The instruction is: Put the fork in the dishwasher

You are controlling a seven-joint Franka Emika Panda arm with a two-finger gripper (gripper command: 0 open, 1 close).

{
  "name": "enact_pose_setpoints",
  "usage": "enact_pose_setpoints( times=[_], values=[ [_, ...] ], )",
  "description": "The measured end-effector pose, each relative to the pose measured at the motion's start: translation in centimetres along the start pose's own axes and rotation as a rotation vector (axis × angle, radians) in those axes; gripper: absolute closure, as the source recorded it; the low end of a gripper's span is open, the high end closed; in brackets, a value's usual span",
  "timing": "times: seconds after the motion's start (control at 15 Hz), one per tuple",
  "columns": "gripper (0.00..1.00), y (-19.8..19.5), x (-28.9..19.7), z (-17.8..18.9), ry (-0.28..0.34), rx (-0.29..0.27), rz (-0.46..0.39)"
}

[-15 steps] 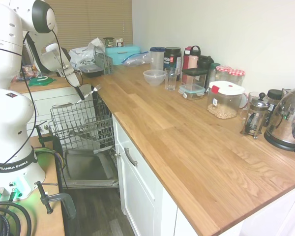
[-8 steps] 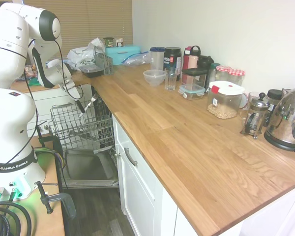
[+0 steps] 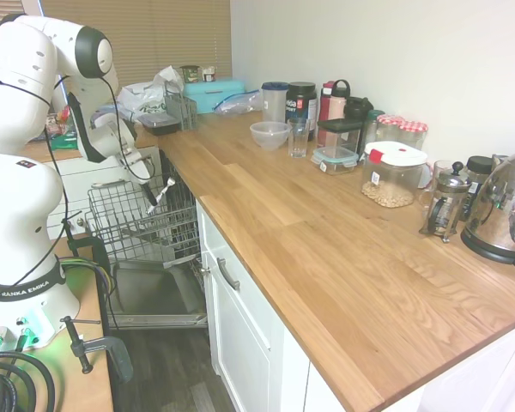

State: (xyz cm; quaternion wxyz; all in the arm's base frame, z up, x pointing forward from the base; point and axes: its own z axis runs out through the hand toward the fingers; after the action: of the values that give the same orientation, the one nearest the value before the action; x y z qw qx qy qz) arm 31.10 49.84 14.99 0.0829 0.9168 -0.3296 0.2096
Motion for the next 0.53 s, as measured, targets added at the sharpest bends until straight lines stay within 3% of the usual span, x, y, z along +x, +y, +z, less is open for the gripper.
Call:
enact_pose_setpoints(
  times=[0.47,0.53],
  values=[
    [1.00,-2.8,1.7,2.2,-0.031,-0.051,-0.033],
    [0.00,-3.2,2.0,2.7,-0.029,-0.056,-0.035]
  ],
)
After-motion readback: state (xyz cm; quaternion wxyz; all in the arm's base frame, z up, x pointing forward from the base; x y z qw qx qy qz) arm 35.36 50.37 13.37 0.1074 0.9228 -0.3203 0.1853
